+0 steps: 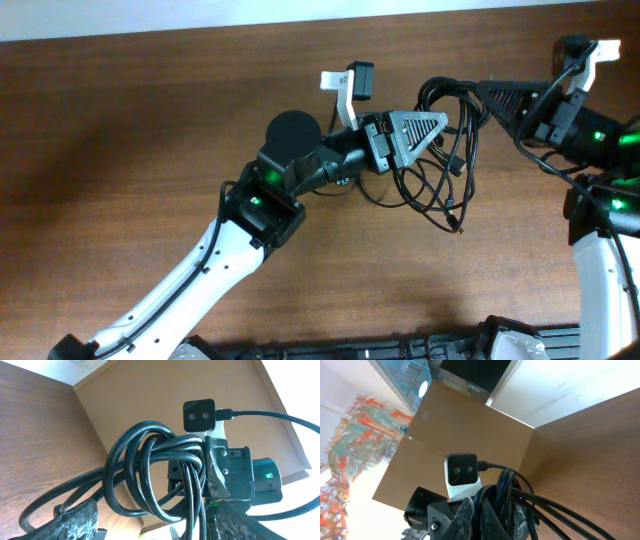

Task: Untangle cables

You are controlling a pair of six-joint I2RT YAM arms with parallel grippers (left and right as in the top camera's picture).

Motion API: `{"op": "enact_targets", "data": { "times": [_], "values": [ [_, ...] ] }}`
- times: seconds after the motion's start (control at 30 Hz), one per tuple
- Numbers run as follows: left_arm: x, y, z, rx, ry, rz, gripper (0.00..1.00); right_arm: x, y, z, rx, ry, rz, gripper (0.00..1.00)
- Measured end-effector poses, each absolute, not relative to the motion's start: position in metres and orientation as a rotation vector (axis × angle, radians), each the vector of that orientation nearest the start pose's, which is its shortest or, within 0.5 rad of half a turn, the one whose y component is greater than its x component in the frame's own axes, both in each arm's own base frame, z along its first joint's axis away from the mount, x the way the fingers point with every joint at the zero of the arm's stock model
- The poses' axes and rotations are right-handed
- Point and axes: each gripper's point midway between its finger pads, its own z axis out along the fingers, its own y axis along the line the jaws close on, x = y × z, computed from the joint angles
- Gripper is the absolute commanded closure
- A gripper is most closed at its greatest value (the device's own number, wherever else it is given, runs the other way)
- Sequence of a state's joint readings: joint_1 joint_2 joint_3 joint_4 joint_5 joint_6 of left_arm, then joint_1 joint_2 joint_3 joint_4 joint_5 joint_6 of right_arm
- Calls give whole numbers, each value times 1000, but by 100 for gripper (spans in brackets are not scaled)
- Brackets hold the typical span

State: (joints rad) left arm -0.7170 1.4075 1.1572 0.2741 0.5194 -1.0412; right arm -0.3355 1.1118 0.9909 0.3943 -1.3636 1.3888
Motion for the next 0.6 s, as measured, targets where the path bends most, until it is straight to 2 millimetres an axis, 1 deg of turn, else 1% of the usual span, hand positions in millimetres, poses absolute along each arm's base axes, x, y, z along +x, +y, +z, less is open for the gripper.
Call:
{"op": "enact_targets", "data": {
  "times": [0.13, 0.3, 0.37, 0.43, 0.47, 0.53, 0.6],
  "values": [
    [285, -362, 377, 189, 1846, -1717, 34, 299, 75, 410, 72, 1786, 1667, 96],
    [286, -362, 375, 183, 1854, -1719, 44, 295, 92, 410, 25, 1800, 1704, 96],
    [287, -363, 372, 181, 1860, -1717, 47, 294, 95, 410, 15, 1803, 1712, 96],
    [288, -364, 371, 179, 1864, -1716, 54, 294, 95, 410, 15, 1804, 1713, 96],
    [288, -364, 371, 179, 1864, -1716, 59, 294, 95, 410, 15, 1803, 1712, 96],
    [288, -364, 370, 178, 1866, -1717, 73, 295, 95, 410, 17, 1802, 1711, 96],
    [288, -365, 369, 171, 1871, -1719, 99, 295, 95, 410, 16, 1801, 1711, 96]
  ]
}}
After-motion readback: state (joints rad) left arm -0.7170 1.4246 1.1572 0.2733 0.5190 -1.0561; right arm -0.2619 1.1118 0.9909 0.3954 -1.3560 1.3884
